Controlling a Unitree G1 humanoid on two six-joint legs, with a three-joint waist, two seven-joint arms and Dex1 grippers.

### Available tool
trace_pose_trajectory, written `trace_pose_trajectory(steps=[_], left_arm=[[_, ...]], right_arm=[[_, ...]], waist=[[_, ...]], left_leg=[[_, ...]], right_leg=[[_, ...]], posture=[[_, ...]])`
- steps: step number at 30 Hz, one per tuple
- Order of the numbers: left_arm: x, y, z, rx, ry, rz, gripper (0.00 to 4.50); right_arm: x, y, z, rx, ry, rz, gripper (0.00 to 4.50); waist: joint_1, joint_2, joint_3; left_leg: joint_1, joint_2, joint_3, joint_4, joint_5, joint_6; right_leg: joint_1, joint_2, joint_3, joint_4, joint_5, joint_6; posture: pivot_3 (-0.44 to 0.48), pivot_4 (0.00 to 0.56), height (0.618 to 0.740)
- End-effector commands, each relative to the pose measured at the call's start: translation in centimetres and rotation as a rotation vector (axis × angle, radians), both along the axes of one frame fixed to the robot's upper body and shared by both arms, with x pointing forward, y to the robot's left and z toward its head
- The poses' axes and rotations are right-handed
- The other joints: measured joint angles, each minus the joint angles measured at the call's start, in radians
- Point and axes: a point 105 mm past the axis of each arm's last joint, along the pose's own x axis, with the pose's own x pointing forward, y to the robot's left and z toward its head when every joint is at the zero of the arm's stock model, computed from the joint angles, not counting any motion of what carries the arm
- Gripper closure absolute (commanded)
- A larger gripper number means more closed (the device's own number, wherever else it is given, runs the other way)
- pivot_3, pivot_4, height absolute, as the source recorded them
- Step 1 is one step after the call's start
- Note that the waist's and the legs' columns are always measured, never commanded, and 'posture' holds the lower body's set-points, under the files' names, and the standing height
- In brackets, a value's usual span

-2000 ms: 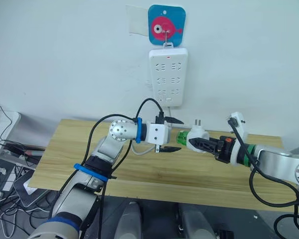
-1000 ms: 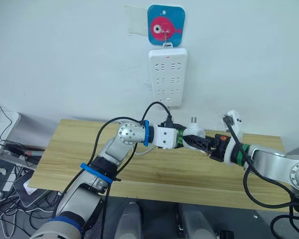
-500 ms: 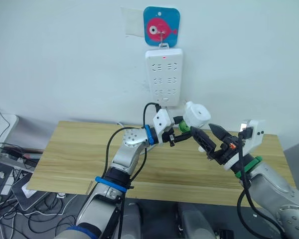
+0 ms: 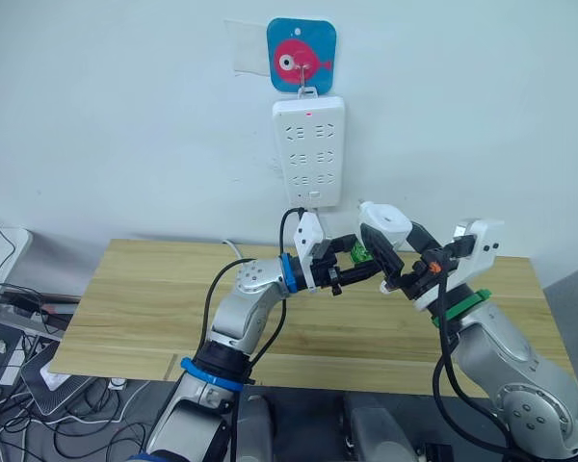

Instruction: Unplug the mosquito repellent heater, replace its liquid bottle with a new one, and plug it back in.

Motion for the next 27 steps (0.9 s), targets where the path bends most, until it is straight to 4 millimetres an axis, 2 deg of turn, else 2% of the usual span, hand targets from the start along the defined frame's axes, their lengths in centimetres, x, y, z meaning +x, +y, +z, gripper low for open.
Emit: trace_pose_trajectory(steps=[1, 3, 5, 7, 8, 12, 16, 19, 23, 27], left_arm=[[-0.8, -0.2, 1.3, -0.038, -0.039, -0.03, 2.24], [-1.1, -0.2, 1.1, -0.029, -0.04, -0.039, 2.24], [-1.2, -0.2, 1.0, -0.021, -0.042, -0.043, 2.24], [-1.3, 0.0, 1.0, -0.023, -0.041, -0.057, 1.47], [-1.2, 0.2, 1.1, -0.017, -0.052, -0.061, 1.28], [0.2, 2.5, 1.8, -0.002, -0.074, -0.028, 0.02], [0.9, 5.1, 2.3, 0.031, -0.072, -0.018, 0.0], [0.8, 7.6, 2.2, 0.053, 0.003, 0.003, 0.0], [1.3, 10.7, 2.4, 0.023, 0.01, 0.165, 0.0], [2.3, 13.0, 2.5, 0.013, 0.025, 0.291, 0.0]], right_arm=[[-0.3, 0.4, 0.9, -0.001, -0.042, 0.029, 0.98], [-0.3, 0.5, 0.8, -0.008, -0.04, 0.04, 1.53], [-0.3, 0.5, 0.7, -0.011, -0.04, 0.045, 1.53], [-0.2, 0.4, 0.8, -0.013, -0.042, 0.043, 1.53], [-0.2, 0.3, 0.9, -0.014, -0.046, 0.039, 1.53], [0.1, -0.4, 1.1, -0.032, -0.069, 0.01, 1.53], [0.5, -1.0, 1.1, -0.05, -0.083, -0.02, 1.53], [0.4, -0.6, 1.2, -0.063, -0.094, 0.011, 1.53], [0.0, 0.4, 1.1, -0.108, -0.107, 0.073, 1.53], [0.0, 0.8, 1.0, -0.121, -0.113, 0.092, 1.53]], waist=[[0.0, 0.0, 0.0], [0.001, 0.0, -0.001], [0.001, 0.0, -0.001], [0.002, 0.0, -0.002], [0.002, 0.0, -0.002], [0.002, 0.0, -0.006], [0.002, 0.0, -0.011], [0.001, 0.001, -0.013], [0.007, 0.001, -0.023], [0.014, -0.001, -0.031]], left_leg=[[0.0, 0.0, 0.0, 0.0, 0.0, 0.0], [0.0, 0.0, 0.0, 0.0, 0.0, 0.0], [0.0, 0.0, 0.0, 0.0, 0.0, 0.0], [0.0, 0.0, 0.0, 0.0, 0.0, 0.0], [0.0, 0.0, 0.0, 0.0, 0.0, 0.0], [0.0, 0.0, 0.0, 0.0, 0.0, 0.0], [0.001, 0.0, 0.0, 0.0, 0.0, 0.0], [0.001, 0.0, 0.0, -0.001, 0.0, 0.0], [0.001, 0.0, 0.0, -0.001, 0.0, 0.0], [0.001, 0.0, -0.001, -0.001, 0.0, 0.0]], right_leg=[[0.0, 0.0, 0.0, 0.0, 0.0, 0.0], [0.0, 0.0, 0.0, 0.0, 0.0, 0.0], [0.0, 0.0, 0.0, 0.0, 0.0, 0.0], [0.0, 0.0, 0.0, 0.0, 0.0, 0.0], [0.0, 0.0, 0.0, 0.0, 0.0, 0.0], [0.0, 0.0, 0.0, 0.0, 0.0, 0.0], [0.0, 0.0, 0.0, 0.001, 0.0, 0.0], [0.0, 0.0, 0.0, 0.002, 0.0, 0.0], [0.0, 0.0, 0.0, 0.001, 0.0, -0.001], [0.0, 0.0, -0.001, 0.002, 0.0, -0.001]], posture=[[-0.061, 0.182, 0.74], [-0.059, 0.179, 0.74], [-0.058, 0.176, 0.74], [-0.055, 0.173, 0.74], [-0.054, 0.171, 0.74], [-0.048, 0.161, 0.74], [-0.024, 0.15, 0.74], [-0.014, 0.143, 0.74], [-0.01, 0.136, 0.74], [0.008, 0.132, 0.74]])
